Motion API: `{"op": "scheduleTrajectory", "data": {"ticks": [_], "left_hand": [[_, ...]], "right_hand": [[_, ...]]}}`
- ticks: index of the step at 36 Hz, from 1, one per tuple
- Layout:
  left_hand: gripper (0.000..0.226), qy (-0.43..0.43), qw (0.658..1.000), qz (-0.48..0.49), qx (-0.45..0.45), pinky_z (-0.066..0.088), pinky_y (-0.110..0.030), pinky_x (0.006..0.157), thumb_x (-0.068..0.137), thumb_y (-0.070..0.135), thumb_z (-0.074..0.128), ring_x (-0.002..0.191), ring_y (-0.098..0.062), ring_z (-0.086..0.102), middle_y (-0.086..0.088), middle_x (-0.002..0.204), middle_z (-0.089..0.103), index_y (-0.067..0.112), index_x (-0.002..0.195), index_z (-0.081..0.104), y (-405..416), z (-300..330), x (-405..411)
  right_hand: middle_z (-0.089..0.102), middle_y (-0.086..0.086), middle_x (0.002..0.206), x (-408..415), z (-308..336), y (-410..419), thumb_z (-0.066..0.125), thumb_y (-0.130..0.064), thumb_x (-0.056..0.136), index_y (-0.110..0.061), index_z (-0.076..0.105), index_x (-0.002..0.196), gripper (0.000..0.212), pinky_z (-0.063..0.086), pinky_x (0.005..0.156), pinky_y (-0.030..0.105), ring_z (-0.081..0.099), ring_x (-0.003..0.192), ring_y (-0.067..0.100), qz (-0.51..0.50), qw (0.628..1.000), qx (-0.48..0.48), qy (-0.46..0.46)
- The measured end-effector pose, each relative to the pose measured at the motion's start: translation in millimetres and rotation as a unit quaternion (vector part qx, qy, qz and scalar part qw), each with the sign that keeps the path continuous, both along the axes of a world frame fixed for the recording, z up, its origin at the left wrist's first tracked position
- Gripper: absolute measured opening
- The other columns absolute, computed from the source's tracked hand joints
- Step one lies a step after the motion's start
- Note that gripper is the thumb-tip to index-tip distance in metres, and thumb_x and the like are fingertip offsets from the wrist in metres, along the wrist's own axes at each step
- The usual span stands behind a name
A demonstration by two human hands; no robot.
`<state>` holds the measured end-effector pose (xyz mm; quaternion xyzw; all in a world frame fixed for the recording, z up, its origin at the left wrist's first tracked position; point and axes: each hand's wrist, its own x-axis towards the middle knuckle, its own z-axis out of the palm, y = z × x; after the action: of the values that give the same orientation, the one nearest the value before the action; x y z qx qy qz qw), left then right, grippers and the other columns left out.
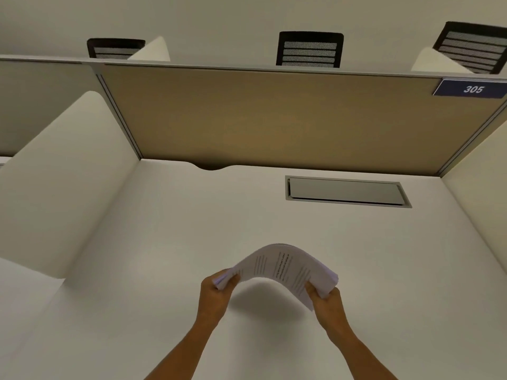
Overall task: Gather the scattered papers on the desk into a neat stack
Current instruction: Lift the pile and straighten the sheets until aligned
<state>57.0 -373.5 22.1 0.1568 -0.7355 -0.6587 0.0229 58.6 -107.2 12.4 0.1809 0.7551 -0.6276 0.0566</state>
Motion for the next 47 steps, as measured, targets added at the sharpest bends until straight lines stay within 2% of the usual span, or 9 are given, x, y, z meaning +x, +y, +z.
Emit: {"op": "scheduleTrajectory", "data": {"ticks": [7, 19, 24, 28, 33, 39, 41, 43, 47], "left_hand": [[0.036, -0.031, 0.999, -0.025, -0.023, 0.058, -0.026, 0.084, 0.090, 0.001, 0.068, 0.108, -0.023, 0.068, -0.012, 0.114, 0.071, 0.009, 0.125, 0.068, -2.8, -20.7, 4.5], [0.027, -0.011, 1.000, 0.002, -0.021, 0.057, -0.015, 0.067, 0.090, 0.007, 0.069, 0.083, -0.006, 0.073, 0.004, 0.088, 0.078, 0.032, 0.094, 0.078, -1.8, -3.8, 0.0], [0.030, -0.054, 0.998, -0.016, -0.029, 0.059, -0.020, 0.078, 0.090, 0.004, 0.068, 0.102, -0.023, 0.070, -0.006, 0.107, 0.074, 0.013, 0.119, 0.069, 5.1, -21.6, 6.8], [0.034, -0.064, 0.998, 0.002, -0.014, 0.058, -0.029, 0.084, 0.089, 0.000, 0.068, 0.106, -0.025, 0.068, -0.009, 0.111, 0.072, 0.010, 0.122, 0.067, 10.5, -31.5, 8.5], [0.037, -0.091, 0.995, -0.027, -0.003, 0.055, -0.015, 0.076, 0.087, 0.004, 0.072, 0.103, -0.017, 0.068, 0.004, 0.106, 0.071, 0.017, 0.121, 0.063, 4.2, -30.7, 2.7], [0.025, -0.115, 0.993, -0.019, 0.001, 0.060, -0.022, 0.064, 0.084, 0.007, 0.076, 0.099, -0.033, 0.072, -0.007, 0.099, 0.076, 0.017, 0.106, 0.070, -15.3, -25.9, -4.0], [0.040, -0.103, 0.994, 0.010, 0.034, 0.060, -0.023, 0.065, 0.081, 0.007, 0.078, 0.103, -0.029, 0.071, 0.001, 0.105, 0.075, 0.025, 0.114, 0.063, -17.3, -19.2, -7.3], [0.082, -0.100, 0.990, 0.074, 0.060, 0.056, -0.037, 0.090, 0.078, 0.009, 0.082, 0.121, -0.025, 0.060, 0.000, 0.132, 0.059, 0.027, 0.143, 0.037, -16.9, -9.4, -14.3], [0.127, -0.030, 0.993, 0.061, -0.099, 0.022, -0.042, 0.118, 0.063, 0.031, 0.092, 0.152, -0.012, 0.004, 0.007, 0.165, 0.002, 0.037, 0.155, 0.005, -14.4, 24.1, -34.6]], "right_hand": [[0.067, -0.013, 0.106, -2.8, -9.4, 3.6, 0.061, -0.024, 0.099, -0.033, 0.056, 0.124, 0.027, 0.052, 0.076, 0.021, 0.064, 0.101, 0.007, 0.052, 0.998, 0.012, -0.030], [0.074, -0.013, 0.105, -7.2, 10.9, 11.1, 0.057, -0.002, 0.097, -0.040, 0.069, 0.115, 0.044, 0.056, 0.076, 0.015, 0.068, 0.100, 0.002, 0.065, 0.993, 0.044, 0.082], [0.069, -0.013, 0.103, 1.9, -9.6, 12.0, 0.064, -0.016, 0.097, -0.041, 0.059, 0.110, 0.028, 0.055, 0.062, 0.013, 0.066, 0.099, 0.007, 0.053, 0.998, 0.025, -0.027], [0.069, -0.012, 0.111, -1.3, -13.7, 14.9, 0.060, -0.021, 0.099, -0.033, 0.058, 0.123, 0.027, 0.050, 0.079, 0.018, 0.064, 0.105, 0.003, 0.074, 0.996, 0.033, -0.047], [0.074, 0.011, 0.104, -13.5, -13.3, 24.2, 0.058, -0.021, 0.100, -0.008, 0.066, 0.123, 0.028, 0.060, 0.087, 0.047, 0.070, 0.098, 0.026, 0.095, 0.987, 0.095, -0.083], [0.074, 0.006, 0.094, -49.9, 32.6, 35.6, 0.055, -0.026, 0.099, -0.012, 0.072, 0.101, 0.023, 0.056, 0.064, 0.031, 0.073, 0.083, 0.025, 0.251, 0.940, 0.220, -0.074], [0.074, 0.007, 0.091, -64.0, 55.4, 40.3, 0.054, -0.025, 0.099, -0.010, 0.071, 0.093, 0.024, 0.055, 0.064, 0.032, 0.073, 0.082, 0.026, 0.305, 0.917, 0.251, -0.060], [0.073, 0.004, 0.089, -76.7, 81.0, 42.2, 0.053, -0.023, 0.098, -0.014, 0.070, 0.088, 0.022, 0.049, 0.060, 0.023, 0.071, 0.079, 0.022, 0.349, 0.889, 0.294, -0.042], [0.071, -0.001, 0.092, -100.3, 128.7, 35.3, 0.050, -0.017, 0.095, -0.024, 0.070, 0.087, 0.022, 0.044, 0.057, 0.016, 0.065, 0.076, 0.012, 0.438, 0.811, 0.387, -0.012]]}}
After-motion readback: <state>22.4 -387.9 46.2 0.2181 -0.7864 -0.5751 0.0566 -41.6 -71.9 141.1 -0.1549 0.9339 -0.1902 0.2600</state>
